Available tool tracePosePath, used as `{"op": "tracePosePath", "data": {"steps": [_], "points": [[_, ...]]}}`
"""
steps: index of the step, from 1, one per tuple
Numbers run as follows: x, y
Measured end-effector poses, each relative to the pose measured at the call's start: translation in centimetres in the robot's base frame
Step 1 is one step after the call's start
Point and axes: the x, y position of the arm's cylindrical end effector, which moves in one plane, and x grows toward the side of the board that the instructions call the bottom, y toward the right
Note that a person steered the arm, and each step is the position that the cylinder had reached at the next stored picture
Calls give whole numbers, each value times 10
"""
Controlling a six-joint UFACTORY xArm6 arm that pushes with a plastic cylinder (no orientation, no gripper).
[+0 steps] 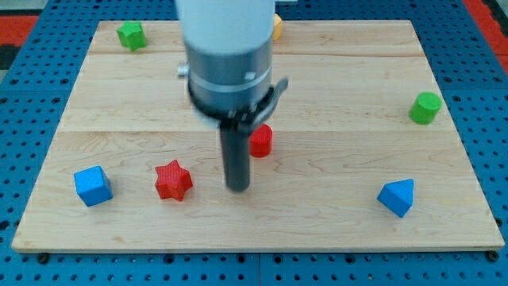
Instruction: Move the red star left below the red circle
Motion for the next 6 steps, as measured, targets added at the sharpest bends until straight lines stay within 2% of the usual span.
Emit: {"op": "tracePosePath", "data": {"steps": [1, 2, 3, 5, 6], "points": [[59, -35], [52, -109], [10, -129], [-30, -30], [-50, -2]]}}
